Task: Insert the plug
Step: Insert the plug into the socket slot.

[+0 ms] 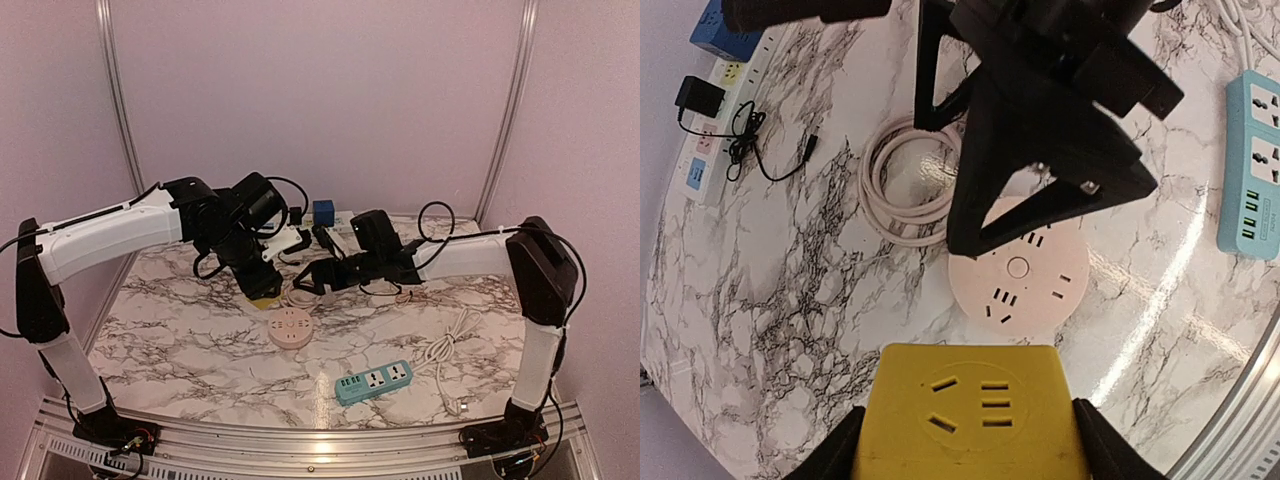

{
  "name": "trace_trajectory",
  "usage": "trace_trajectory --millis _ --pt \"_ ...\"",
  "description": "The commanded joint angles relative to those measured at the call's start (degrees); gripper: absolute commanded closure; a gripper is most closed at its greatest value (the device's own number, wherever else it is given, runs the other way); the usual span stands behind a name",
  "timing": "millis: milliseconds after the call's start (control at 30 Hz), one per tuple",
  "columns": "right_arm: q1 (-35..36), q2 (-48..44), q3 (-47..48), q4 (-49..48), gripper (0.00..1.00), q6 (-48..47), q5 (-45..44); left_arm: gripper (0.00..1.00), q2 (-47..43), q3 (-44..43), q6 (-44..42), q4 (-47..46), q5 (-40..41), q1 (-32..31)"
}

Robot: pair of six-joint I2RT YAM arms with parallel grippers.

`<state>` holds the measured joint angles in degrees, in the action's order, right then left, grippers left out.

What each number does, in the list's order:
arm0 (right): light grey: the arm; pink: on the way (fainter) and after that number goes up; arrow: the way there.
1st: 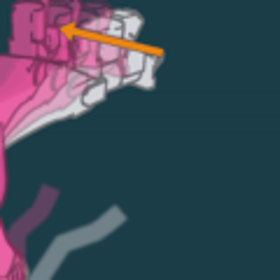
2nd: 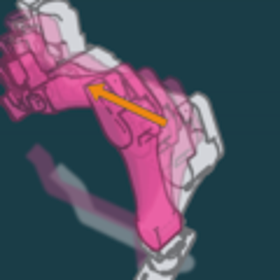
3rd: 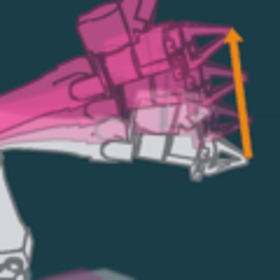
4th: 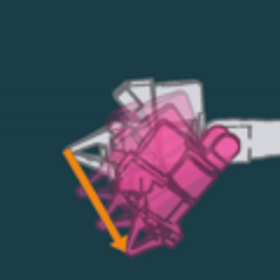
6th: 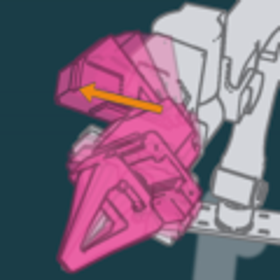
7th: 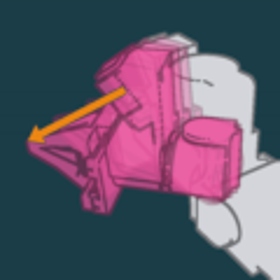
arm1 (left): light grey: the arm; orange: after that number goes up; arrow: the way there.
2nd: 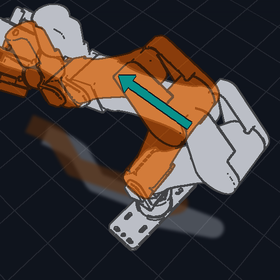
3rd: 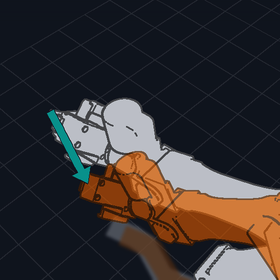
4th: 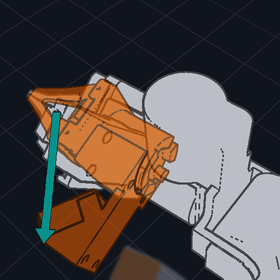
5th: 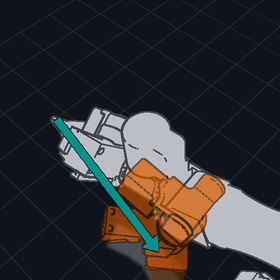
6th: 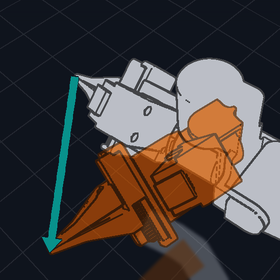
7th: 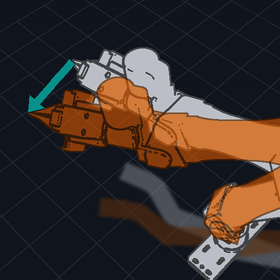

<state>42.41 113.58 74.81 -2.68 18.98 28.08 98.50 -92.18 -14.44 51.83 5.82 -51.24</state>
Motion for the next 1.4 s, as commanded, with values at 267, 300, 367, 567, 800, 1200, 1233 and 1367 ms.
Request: trace_trajectory --millis 267,300,367,567,800,1200,1233,1367 --pt "-5.3 -23.4 -18.3 5.6 0.06 -5.2 -11.3 0.79 11.7 -10.5 -10.7 10.6 -7.5 -2.9" --pt "-5.4 -25.4 -19.3 6.0 0.06 -5.3 -12.3 0.79 13.0 -11.4 -11.3 11.7 -8.5 -2.8" --pt "-5.6 -29.1 -21.2 6.6 0.06 -5.2 -13.6 0.78 15.4 -13.3 -11.7 13.5 -7.9 -2.7" --pt "-5.6 -38.5 -25.4 8.2 0.06 -4.8 -15.6 0.78 19.5 -16.9 -12.5 15.1 -7.3 -2.4" --pt "-5.5 -43.6 -27.9 9.0 0.06 -4.0 -16.0 0.8 23.3 -20.7 -13.4 16.5 -6.1 -0.9" --pt "-5.5 -45.5 -30.5 8.9 0.07 -3.1 -15.7 0.75 23.0 -16.3 -18.0 15.3 -10.3 3.5" --pt "-5.5 -45.6 -30.4 9.1 0.06 -3.1 -15.8 0.75 22.6 -15.4 -18.3 14.7 -10.5 3.6" --pt "-5.5 -45.8 -30.2 9.4 0.07 -3.0 -16.1 0.75 20.6 -11.8 -19.5 12.5 -10.2 3.8"
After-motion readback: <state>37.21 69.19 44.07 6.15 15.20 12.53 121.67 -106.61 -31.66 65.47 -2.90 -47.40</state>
